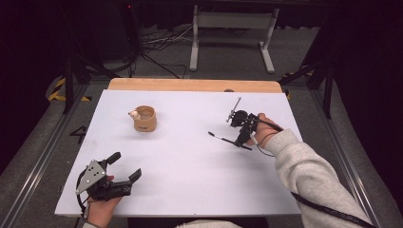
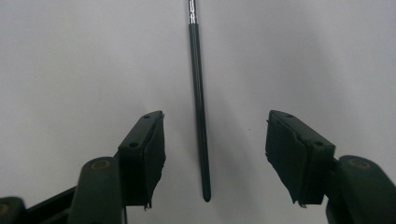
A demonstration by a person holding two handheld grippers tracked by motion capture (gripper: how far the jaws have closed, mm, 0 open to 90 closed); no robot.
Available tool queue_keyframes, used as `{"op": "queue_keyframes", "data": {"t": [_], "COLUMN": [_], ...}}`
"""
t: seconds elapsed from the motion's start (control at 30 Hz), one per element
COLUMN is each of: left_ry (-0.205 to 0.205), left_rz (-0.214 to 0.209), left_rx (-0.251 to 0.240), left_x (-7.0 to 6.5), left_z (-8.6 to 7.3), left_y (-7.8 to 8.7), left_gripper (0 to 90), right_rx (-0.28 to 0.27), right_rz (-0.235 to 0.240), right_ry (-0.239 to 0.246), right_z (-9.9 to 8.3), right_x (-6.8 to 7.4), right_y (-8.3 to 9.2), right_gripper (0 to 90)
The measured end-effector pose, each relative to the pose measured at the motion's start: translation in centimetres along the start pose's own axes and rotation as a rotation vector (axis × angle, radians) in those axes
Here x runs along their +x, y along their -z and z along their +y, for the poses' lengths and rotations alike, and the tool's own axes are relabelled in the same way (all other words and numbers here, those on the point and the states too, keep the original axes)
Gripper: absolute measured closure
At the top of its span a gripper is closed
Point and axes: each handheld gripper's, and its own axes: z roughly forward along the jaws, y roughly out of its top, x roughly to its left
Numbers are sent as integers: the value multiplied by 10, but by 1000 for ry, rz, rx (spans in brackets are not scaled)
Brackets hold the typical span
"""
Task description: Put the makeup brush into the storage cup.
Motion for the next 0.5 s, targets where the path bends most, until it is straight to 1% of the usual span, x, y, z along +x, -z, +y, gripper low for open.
{"op": "queue_keyframes", "data": {"t": [0.33,0.5], "left_ry": [0,-4], "left_rz": [-3,-9], "left_rx": [-1,-4], "left_x": [0,-1], "left_z": [0,0], "left_y": [0,0], "left_gripper": [48,57], "right_rx": [21,11], "right_rz": [21,24], "right_ry": [-6,-13], "right_z": [-1,-1], "right_x": [0,0], "right_y": [-9,-13], "right_gripper": [431,456]}}
